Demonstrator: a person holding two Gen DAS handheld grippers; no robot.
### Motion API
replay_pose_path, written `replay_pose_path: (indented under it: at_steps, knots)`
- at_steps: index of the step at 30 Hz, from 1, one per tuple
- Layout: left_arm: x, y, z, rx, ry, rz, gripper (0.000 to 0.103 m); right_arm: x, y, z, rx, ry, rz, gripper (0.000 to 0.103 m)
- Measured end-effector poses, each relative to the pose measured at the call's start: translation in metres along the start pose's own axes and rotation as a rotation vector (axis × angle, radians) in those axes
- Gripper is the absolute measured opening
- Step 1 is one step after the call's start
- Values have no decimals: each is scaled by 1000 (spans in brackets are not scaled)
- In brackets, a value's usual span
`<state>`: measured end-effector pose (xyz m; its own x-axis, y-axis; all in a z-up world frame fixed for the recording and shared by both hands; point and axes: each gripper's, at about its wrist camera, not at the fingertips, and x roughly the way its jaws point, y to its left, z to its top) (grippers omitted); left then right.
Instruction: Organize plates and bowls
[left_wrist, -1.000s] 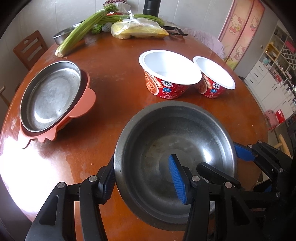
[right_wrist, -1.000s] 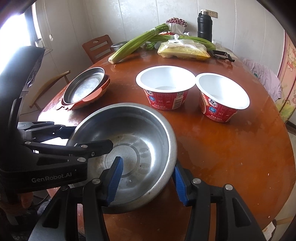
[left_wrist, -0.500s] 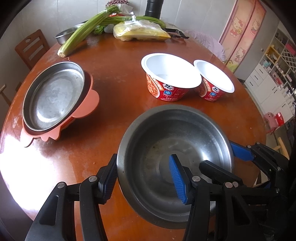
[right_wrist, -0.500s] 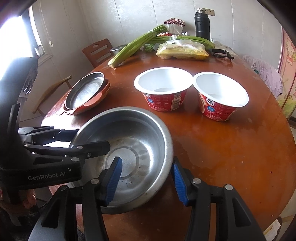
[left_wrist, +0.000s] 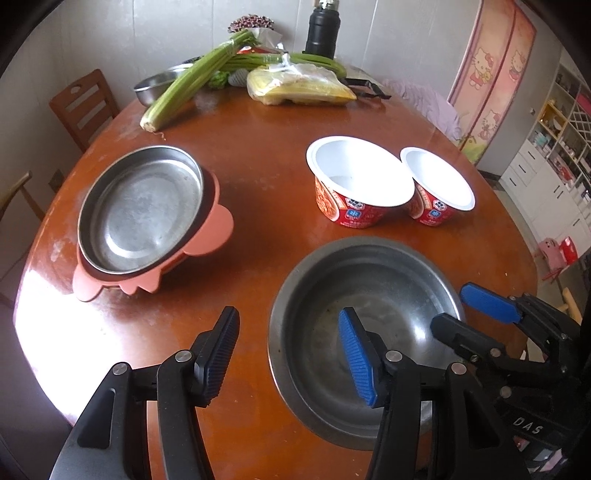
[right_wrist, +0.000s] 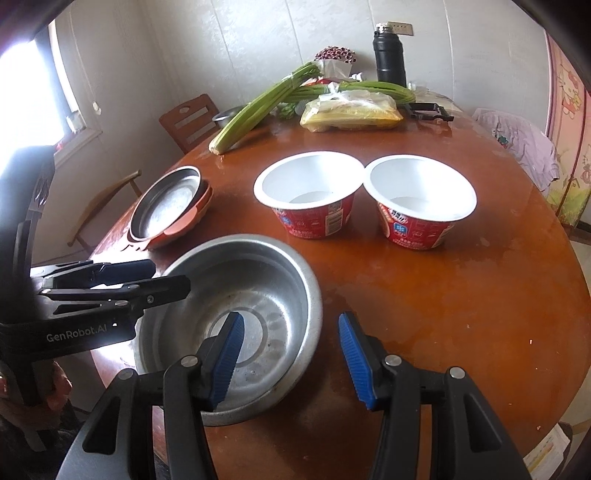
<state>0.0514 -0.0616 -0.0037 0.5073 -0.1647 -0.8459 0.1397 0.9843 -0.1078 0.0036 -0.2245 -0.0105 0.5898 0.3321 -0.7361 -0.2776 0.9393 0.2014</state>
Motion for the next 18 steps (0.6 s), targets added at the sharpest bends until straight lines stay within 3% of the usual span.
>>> replay_pose_path:
  at_steps: [11, 18]
  knots:
    - [-10, 16, 32, -23, -66, -23, 58, -6, -16, 25, 92, -53, 9, 53]
    - [-1, 8, 60, 16, -76, -28, 58, 7, -26, 43, 162, -56, 13, 53]
